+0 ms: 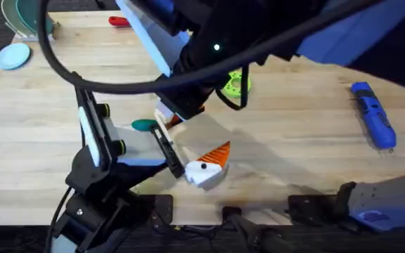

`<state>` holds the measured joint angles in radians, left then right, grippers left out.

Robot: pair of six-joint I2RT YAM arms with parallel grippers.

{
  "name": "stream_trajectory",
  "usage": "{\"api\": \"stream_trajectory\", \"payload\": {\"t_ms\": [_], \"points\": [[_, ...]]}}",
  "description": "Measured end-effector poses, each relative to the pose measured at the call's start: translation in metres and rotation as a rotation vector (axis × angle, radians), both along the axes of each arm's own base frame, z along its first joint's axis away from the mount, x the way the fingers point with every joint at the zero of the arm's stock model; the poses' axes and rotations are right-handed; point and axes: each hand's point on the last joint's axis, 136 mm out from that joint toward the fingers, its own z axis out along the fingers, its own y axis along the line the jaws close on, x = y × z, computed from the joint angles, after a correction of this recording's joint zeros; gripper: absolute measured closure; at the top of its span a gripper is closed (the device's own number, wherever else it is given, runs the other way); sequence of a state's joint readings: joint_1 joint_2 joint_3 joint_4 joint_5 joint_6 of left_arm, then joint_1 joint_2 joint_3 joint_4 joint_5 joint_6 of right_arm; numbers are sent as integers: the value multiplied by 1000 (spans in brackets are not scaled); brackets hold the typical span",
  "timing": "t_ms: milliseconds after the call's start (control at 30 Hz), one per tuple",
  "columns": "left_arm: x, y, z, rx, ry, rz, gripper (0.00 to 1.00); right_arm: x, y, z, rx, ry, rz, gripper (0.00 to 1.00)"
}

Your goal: Pick up the gripper from the table and insert it into the empty holder that is missing its gripper. Then pick up a screw, insert it into the mounting hole, and use the screwdriver to tighten it. Finally, clean up the table by picking up the vegetable and placing it into the bucket.

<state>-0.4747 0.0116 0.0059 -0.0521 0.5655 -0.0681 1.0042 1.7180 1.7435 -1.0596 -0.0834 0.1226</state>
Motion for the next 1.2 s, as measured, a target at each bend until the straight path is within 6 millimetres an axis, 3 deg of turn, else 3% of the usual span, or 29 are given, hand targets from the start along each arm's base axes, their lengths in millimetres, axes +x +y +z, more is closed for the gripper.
{"api": "stream_trajectory", "payload": {"t_ms": [700,800,933,967,1100,1200], "points": [[1,0,-1,-4,13,5,8,-2,3,-11,-26,16,7,988],[1,0,-1,-5,13,4,7,-3,2,-11,-29,20,10,714],[1,0,0,-5,10,5,8,4,-4,-8,-37,-1,-7,239],[0,0,0,-4,8,2,8,6,-6,-6,-31,-3,-15,197],[0,0,0,-3,6,0,8,12,-16,10,5,-19,-41,181],[0,0,0,-2,4,-3,8,22,-37,28,34,-36,-94,180]]}}
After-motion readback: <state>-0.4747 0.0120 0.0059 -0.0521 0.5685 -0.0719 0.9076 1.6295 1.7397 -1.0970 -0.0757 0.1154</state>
